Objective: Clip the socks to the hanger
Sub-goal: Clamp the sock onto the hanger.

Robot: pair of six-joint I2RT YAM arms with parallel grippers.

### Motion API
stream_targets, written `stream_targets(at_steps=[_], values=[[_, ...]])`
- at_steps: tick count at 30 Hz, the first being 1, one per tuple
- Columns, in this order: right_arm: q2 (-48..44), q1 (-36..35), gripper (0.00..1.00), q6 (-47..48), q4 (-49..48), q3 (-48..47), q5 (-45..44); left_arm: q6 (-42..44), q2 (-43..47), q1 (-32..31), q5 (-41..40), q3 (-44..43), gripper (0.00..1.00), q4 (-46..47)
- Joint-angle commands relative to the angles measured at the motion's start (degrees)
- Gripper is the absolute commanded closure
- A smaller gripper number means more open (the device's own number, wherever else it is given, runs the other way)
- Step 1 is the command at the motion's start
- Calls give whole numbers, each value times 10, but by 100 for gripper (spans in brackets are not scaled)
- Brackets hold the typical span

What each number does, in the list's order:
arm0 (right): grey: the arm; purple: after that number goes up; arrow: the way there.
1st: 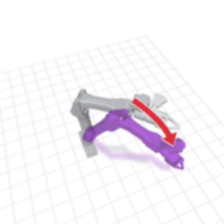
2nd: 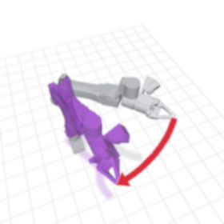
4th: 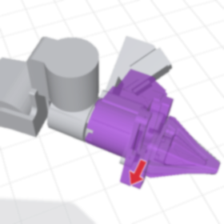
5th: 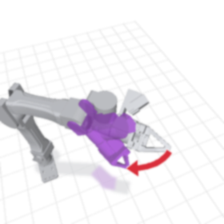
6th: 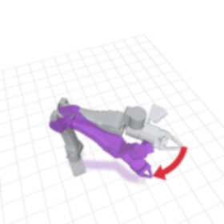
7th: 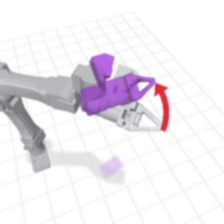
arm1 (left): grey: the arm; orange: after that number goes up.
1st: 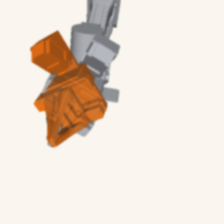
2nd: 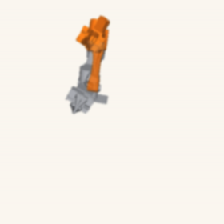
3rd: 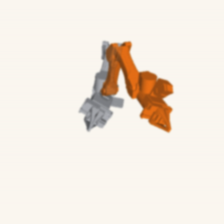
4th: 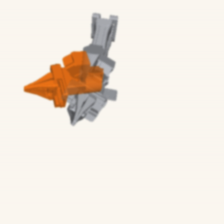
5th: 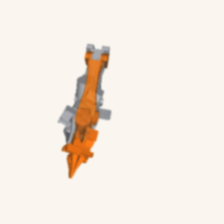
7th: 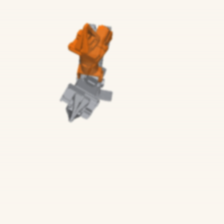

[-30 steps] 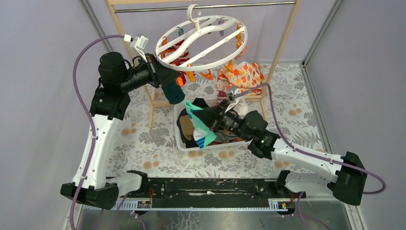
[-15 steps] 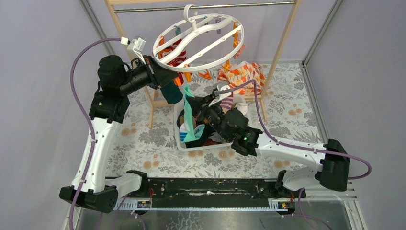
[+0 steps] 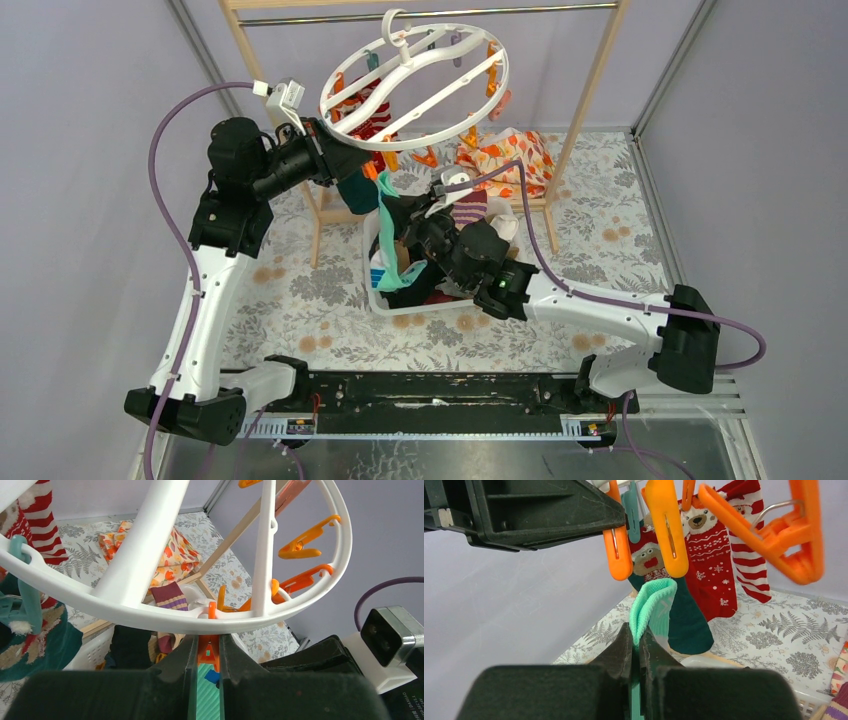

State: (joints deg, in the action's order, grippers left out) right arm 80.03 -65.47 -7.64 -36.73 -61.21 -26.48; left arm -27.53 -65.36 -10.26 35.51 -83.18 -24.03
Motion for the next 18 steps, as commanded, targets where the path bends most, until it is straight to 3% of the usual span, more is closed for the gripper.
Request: stream_targets(at_steps=[1,18], values=[[4,-3,100,12,-40,-38,-1,-4,9,-4,-14,3,100,22],[15,-3,100,19,-42,-61,16,-12,12,-10,-37,8,100,30]])
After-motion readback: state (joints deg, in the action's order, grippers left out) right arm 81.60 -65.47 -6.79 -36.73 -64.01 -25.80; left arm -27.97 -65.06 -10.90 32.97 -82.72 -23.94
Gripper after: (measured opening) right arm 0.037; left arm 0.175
